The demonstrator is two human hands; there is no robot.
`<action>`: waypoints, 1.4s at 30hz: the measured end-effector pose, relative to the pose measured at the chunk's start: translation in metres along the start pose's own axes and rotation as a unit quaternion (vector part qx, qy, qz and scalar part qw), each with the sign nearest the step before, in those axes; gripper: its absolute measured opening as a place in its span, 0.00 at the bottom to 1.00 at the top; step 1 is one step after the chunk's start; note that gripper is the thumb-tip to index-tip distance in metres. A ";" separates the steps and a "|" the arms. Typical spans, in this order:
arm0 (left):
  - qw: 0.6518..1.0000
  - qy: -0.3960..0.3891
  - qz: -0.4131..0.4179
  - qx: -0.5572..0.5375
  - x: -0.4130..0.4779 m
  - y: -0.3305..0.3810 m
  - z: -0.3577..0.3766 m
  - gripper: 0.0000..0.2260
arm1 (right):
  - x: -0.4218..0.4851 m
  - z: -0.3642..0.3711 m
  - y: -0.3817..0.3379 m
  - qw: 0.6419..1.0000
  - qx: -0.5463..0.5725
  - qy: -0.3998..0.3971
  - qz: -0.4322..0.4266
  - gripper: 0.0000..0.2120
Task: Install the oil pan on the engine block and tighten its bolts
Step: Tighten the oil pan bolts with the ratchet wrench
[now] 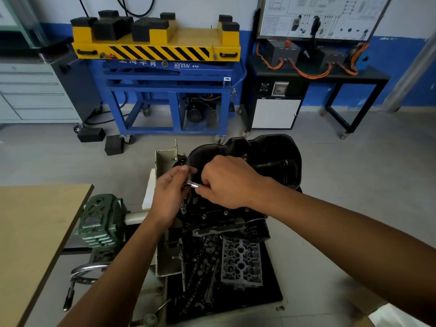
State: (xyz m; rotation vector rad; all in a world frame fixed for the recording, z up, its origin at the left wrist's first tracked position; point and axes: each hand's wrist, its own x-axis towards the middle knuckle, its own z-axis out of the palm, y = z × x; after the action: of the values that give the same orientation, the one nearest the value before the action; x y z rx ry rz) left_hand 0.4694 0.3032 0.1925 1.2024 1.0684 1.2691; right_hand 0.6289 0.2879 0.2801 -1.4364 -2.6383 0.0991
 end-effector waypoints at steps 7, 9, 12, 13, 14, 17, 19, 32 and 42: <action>1.000 -0.013 0.004 -0.002 0.002 0.006 0.007 0.13 | -0.009 0.006 -0.016 0.996 0.085 -0.032 -0.014 0.24; 1.000 -0.009 -0.004 -0.004 0.003 0.005 0.007 0.12 | -0.009 0.003 -0.013 0.990 0.127 -0.061 -0.006 0.22; 1.000 -0.013 -0.019 -0.007 0.002 0.006 0.012 0.11 | -0.006 -0.003 -0.006 0.982 0.155 -0.105 0.005 0.20; 1.000 -0.020 -0.017 -0.006 0.002 0.007 0.014 0.13 | -0.005 -0.005 -0.005 0.982 0.152 -0.108 0.007 0.19; 0.999 -0.031 -0.009 -0.003 0.002 0.007 0.015 0.15 | -0.003 -0.007 -0.003 0.983 0.148 -0.105 0.010 0.17; 0.998 -0.060 0.002 0.004 0.000 0.005 0.017 0.15 | 0.004 -0.013 0.000 0.989 0.121 -0.088 0.017 0.13; 0.998 -0.063 0.005 0.006 -0.001 0.002 0.015 0.14 | 0.006 -0.014 -0.001 0.992 0.094 -0.088 0.016 0.12; 0.992 -0.117 -0.017 -0.052 -0.005 -0.002 -0.009 0.19 | 0.022 0.000 0.008 0.998 -0.054 0.015 -0.036 0.04; 0.995 -0.092 -0.012 -0.033 -0.001 0.003 -0.006 0.19 | 0.016 0.005 0.019 0.999 -0.039 0.028 -0.001 0.13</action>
State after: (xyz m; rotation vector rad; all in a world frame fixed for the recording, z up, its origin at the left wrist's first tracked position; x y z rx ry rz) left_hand 0.4629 0.3020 0.1949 1.2259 0.8979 1.1428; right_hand 0.6355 0.3120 0.2748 -1.4368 -2.6255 -0.0444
